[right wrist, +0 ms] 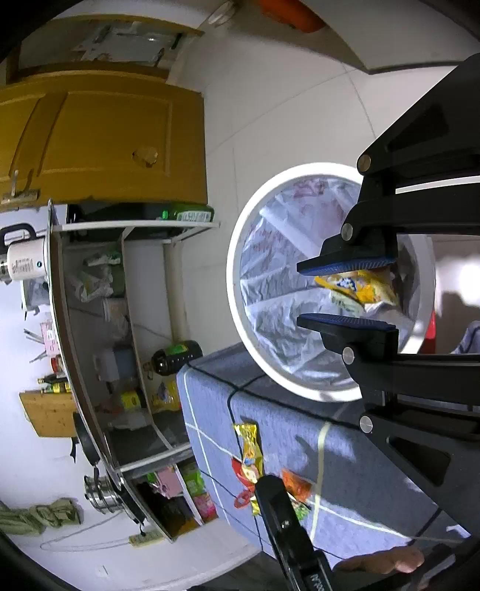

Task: Collect trash
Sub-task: 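Grasp the green snack bag with the left tool while the right tool reaches toward the orange packet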

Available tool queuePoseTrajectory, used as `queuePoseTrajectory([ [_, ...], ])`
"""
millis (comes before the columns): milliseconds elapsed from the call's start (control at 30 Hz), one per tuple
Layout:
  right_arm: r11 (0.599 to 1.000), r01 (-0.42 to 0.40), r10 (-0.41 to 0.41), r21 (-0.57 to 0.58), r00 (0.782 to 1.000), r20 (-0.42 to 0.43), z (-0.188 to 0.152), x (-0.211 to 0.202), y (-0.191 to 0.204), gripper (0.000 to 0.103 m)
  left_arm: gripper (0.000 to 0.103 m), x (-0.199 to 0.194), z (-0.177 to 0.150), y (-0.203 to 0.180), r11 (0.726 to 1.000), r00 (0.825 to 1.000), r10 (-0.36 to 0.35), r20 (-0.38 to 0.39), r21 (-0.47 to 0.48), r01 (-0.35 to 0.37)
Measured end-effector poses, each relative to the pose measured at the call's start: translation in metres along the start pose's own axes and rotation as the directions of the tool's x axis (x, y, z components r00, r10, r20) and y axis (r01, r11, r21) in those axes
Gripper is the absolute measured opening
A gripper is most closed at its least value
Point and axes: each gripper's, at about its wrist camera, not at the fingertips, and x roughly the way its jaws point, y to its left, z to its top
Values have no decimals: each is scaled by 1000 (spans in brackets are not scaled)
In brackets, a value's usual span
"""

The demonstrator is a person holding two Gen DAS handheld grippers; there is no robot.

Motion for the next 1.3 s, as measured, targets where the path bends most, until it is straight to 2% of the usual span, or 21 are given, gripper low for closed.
queuePoseTrajectory([
  [333,992,-96,99,-77,994,37,5,-8,40,22,55,-52,-14,56,994,993,104,53,-46,-102],
  [633,959,-221,230,-178,973,34,12,1,99,22,55,-76,-31,118,971,975,218,54,-112,-211],
  [733,941,-257,269,-219,963,25,12,7,118,27,55,-75,-35,134,963,969,241,44,-135,-234],
  [800,927,-281,293,-250,956,12,12,13,133,52,56,-73,-37,145,957,966,256,30,-147,-249],
  [833,922,-288,299,-258,954,7,12,15,137,54,56,-71,-38,149,956,966,258,23,-153,-252],
  [933,911,-309,316,-275,949,-19,10,25,150,55,56,-61,-39,163,949,963,270,-8,-164,-268],
  [1100,908,-310,311,-282,949,-40,9,37,157,55,56,-39,-34,170,955,967,252,-46,-153,-256],
  [1233,907,-316,316,-279,948,-46,11,42,158,55,65,-26,-27,167,961,966,253,-58,-100,-258],
  [1300,904,-319,318,-285,947,-51,12,43,160,55,65,-18,-27,167,960,962,260,-82,-84,-266],
])
